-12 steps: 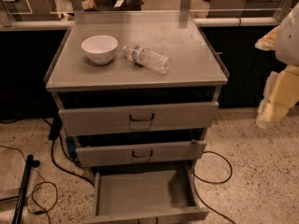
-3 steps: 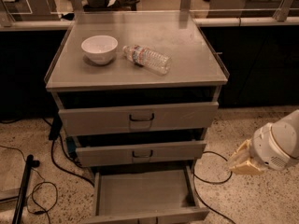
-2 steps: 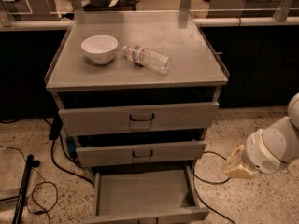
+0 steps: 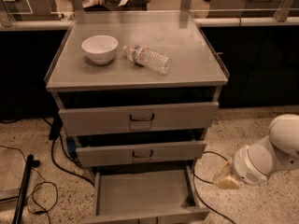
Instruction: Close bottom drawer
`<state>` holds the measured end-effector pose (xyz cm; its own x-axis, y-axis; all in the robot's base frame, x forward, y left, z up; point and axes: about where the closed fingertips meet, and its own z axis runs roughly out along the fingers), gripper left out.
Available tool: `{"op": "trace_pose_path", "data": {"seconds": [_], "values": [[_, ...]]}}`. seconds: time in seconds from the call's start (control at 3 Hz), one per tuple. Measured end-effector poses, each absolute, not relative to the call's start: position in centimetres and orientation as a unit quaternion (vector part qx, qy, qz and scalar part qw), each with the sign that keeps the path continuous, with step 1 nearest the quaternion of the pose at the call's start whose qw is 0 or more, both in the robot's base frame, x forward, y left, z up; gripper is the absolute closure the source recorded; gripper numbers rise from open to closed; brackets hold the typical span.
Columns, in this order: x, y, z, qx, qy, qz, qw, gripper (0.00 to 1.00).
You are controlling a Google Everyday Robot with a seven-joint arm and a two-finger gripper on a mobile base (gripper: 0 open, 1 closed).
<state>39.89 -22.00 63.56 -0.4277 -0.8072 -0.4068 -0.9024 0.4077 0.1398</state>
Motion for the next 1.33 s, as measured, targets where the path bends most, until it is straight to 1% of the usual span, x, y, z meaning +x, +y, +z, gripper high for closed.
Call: {"op": "trace_pose_path", "data": {"seconds": [0.67,1.33], "values": [[40.9,-22.1,57.3,-0.515,0.807,0.205,0.202,1.00],[40.3,-21.4,57.5,-0.525,0.802,0.197,0.204,1.00]]}}
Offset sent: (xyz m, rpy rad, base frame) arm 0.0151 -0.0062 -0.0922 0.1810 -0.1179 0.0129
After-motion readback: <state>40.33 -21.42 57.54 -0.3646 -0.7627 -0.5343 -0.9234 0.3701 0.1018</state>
